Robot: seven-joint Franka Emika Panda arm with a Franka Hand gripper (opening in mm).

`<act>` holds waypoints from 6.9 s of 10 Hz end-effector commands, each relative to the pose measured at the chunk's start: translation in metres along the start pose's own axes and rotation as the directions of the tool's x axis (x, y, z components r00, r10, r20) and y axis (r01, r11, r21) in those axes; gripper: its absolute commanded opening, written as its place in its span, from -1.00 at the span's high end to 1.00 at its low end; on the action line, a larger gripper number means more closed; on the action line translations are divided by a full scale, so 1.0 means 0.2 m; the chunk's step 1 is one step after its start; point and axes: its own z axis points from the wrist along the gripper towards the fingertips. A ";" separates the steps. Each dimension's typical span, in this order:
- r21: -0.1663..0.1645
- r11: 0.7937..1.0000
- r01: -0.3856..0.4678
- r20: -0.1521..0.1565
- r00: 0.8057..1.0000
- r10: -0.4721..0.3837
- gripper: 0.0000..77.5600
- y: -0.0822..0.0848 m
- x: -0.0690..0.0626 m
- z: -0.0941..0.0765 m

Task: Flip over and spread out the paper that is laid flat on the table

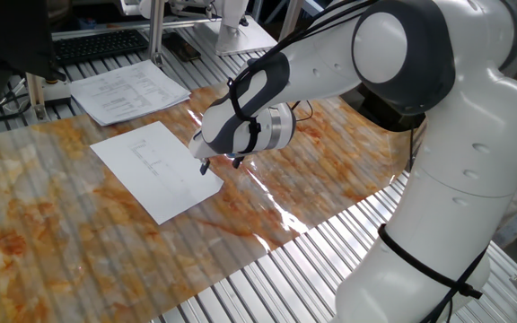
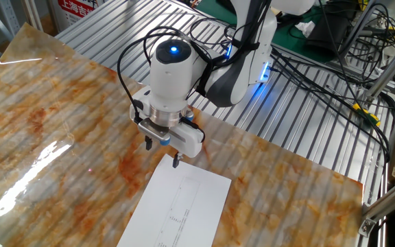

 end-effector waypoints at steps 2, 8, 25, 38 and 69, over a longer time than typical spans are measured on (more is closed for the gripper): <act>-0.002 1.000 -0.014 -0.009 1.000 0.014 -1.00 -0.06 0.05 0.11; -0.020 0.999 -0.027 -0.016 1.000 0.027 -1.00 -0.06 0.06 0.11; -0.033 0.991 -0.126 -0.040 0.991 0.125 -1.00 -0.04 0.08 0.10; -0.053 0.985 -0.163 -0.075 0.984 0.159 -1.00 -0.04 0.11 0.14; -0.035 0.986 -0.165 -0.103 0.982 0.161 0.97 0.00 0.04 -0.09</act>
